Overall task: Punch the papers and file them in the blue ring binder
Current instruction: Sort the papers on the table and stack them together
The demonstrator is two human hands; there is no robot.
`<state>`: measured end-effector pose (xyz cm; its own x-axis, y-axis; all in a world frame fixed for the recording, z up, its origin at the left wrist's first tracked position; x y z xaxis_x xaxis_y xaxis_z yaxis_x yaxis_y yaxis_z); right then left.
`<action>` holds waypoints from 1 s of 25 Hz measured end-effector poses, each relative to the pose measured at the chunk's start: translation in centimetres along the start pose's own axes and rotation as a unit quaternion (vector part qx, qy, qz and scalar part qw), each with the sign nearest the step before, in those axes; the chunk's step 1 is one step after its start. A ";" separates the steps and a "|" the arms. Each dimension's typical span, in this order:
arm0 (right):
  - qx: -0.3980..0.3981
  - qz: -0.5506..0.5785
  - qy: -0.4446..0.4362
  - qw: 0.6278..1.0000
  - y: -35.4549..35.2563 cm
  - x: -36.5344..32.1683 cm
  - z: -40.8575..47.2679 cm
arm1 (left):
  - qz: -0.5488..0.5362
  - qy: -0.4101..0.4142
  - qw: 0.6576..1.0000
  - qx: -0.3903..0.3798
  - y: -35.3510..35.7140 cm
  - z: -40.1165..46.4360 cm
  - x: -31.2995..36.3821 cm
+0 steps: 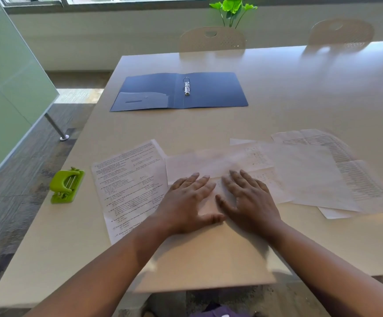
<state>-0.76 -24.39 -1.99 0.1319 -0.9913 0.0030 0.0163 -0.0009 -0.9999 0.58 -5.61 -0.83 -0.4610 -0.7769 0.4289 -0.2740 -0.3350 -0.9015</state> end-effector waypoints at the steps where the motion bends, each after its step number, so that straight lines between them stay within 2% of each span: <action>1: -0.004 0.007 0.003 1.000 -0.1 0.1 0.0 | -0.003 -0.005 1.000 -0.002 0.2 0.2 0.1; 3: -0.002 0.027 0.019 0.999 -0.2 0.3 -0.1 | -0.021 -0.016 1.000 0.006 0.6 0.3 0.0; 5: 0.034 0.036 0.048 0.998 -0.4 0.6 0.0 | -0.036 -0.019 0.999 0.018 0.9 0.1 -0.1; 7: 0.055 0.057 0.121 0.990 -0.6 1.4 0.3 | -0.043 -0.017 0.999 0.028 0.9 0.0 -0.2; 10: -0.002 0.159 0.250 0.955 -1.1 3.6 1.0 | -0.054 -0.019 0.998 0.039 0.8 -0.1 -0.1; 12: -0.022 0.203 0.292 0.934 -1.7 5.1 1.5 | -0.061 -0.020 0.997 0.040 0.8 -0.2 -0.1; 16: -0.010 0.308 0.300 0.903 -2.4 7.5 2.6 | -0.070 -0.019 0.996 0.045 0.7 -0.3 0.0; 21: -0.006 0.449 0.339 0.827 -3.1 9.6 3.1 | -0.072 -0.021 0.996 0.044 0.6 -0.4 0.0; 25: -0.038 0.483 0.330 0.810 -3.8 10.6 3.2 | -0.070 -0.020 0.996 0.046 0.5 -0.4 0.1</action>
<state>3.70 -34.52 1.91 -0.5130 -0.3893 -0.7651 0.1566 0.8339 -0.5292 0.03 -5.65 -1.25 -0.3899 -0.7390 0.5494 -0.2530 -0.4877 -0.8355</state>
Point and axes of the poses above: each hand's wrist, its own z-axis towards the middle knuckle, its own y-axis out of the palm, x = y × z, the point moved 3 cm from there along z, towards the middle knuckle, and after that the axes turned 13 degrees about -z, right-handed, at the moved point
